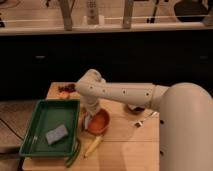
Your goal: Wipe red bowl with towel
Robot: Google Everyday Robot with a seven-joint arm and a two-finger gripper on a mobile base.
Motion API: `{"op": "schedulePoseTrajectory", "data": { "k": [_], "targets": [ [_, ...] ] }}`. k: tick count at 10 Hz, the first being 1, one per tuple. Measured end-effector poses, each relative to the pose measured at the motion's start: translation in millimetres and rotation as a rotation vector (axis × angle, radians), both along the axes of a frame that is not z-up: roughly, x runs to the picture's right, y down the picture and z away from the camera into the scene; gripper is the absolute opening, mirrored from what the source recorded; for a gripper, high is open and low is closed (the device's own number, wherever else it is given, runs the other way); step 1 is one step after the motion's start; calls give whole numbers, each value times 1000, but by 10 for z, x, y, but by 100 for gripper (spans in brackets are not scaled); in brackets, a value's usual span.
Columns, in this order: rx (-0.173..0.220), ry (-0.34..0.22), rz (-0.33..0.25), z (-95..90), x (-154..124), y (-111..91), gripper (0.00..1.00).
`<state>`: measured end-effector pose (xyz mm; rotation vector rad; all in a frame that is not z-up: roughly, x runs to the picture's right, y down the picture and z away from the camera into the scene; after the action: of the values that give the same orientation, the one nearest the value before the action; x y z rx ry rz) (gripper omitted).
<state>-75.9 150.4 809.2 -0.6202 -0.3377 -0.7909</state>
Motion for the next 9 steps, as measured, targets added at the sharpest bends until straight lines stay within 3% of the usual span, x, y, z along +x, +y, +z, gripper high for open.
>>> {"op": "schedulePoseTrajectory", "data": {
  "k": [2,4,7,9],
  "targets": [
    [-9,-32,-32,-60,27,110,0],
    [-17,-32,-42,-99,285,191,0],
    [-14,13,-3,-72,731,184,0],
    [15,32,19,-23,803,69,0]
  ]
}}
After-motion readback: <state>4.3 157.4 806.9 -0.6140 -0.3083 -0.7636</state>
